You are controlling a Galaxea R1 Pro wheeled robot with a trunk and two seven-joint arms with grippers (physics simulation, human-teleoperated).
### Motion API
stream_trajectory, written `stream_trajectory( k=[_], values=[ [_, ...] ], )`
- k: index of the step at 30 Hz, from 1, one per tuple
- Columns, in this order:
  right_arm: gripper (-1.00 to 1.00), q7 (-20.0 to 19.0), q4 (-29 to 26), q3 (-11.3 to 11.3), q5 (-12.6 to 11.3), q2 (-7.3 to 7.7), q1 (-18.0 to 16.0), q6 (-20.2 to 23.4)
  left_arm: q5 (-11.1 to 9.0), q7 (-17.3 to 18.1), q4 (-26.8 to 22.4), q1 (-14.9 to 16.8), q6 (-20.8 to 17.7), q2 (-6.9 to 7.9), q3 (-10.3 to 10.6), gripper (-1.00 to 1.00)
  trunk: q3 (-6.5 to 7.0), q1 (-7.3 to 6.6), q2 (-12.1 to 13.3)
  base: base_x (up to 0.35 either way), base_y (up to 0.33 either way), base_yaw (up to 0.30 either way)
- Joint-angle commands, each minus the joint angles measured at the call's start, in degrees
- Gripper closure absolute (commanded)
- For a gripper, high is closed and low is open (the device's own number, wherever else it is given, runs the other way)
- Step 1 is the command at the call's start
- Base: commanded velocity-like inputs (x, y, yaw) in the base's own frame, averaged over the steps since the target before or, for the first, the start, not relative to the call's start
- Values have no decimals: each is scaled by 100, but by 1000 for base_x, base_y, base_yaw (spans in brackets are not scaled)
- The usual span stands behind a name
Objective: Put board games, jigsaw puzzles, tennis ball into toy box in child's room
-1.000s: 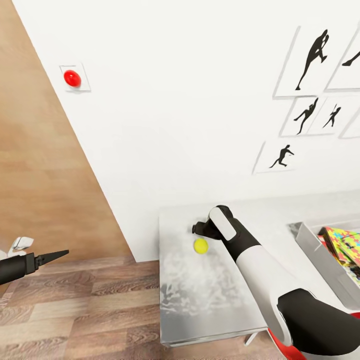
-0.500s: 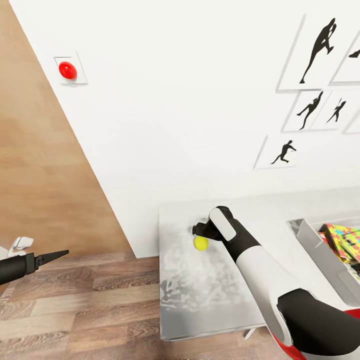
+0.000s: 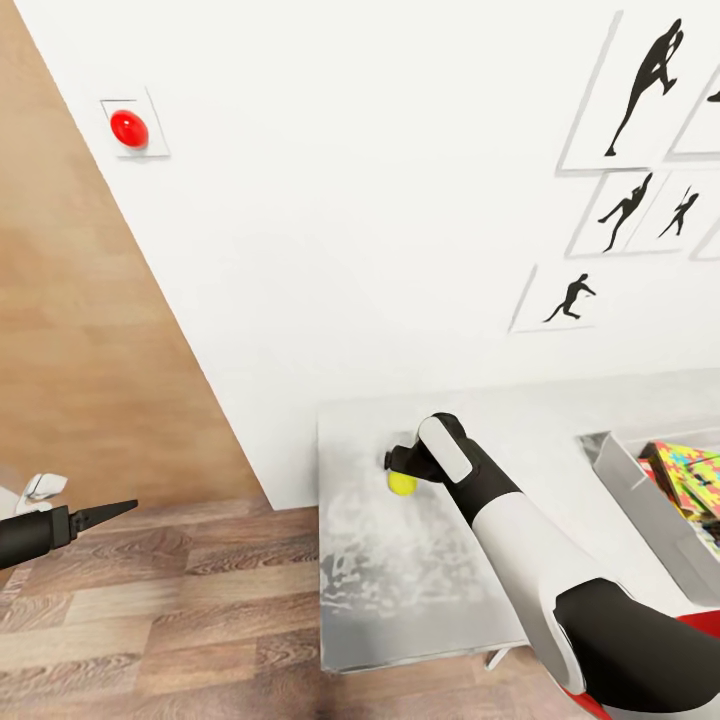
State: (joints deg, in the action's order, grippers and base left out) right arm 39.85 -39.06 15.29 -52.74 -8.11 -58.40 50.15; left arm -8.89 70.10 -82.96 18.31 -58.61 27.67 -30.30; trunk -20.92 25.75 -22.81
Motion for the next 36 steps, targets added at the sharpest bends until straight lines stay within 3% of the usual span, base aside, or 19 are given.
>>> stream_trajectory(
  k=[1, 11, 12, 36],
  values=[
    [-100, 59, -5, 18, -60, 3, -5, 4, -8, 12, 0, 4, -37, 1, -2, -100, -11, 3, -11, -17, 0, 0],
    [-100, 49, -3, 18, -61, 3, -5, 10, -8, 7, 0, 2, -37, 1, -2, -100, -13, 3, -11, -3, 0, 0],
    [100, 49, -2, 18, -61, 3, -5, 10, -8, 7, 0, 1, -37, 1, -2, -100, -13, 3, -11, 0, 0, 0],
    [100, 47, -10, 18, -61, 2, -5, 13, -8, 10, 0, 5, -37, 1, -2, -100, -12, 3, -11, 0, 0, 0]
  ],
)
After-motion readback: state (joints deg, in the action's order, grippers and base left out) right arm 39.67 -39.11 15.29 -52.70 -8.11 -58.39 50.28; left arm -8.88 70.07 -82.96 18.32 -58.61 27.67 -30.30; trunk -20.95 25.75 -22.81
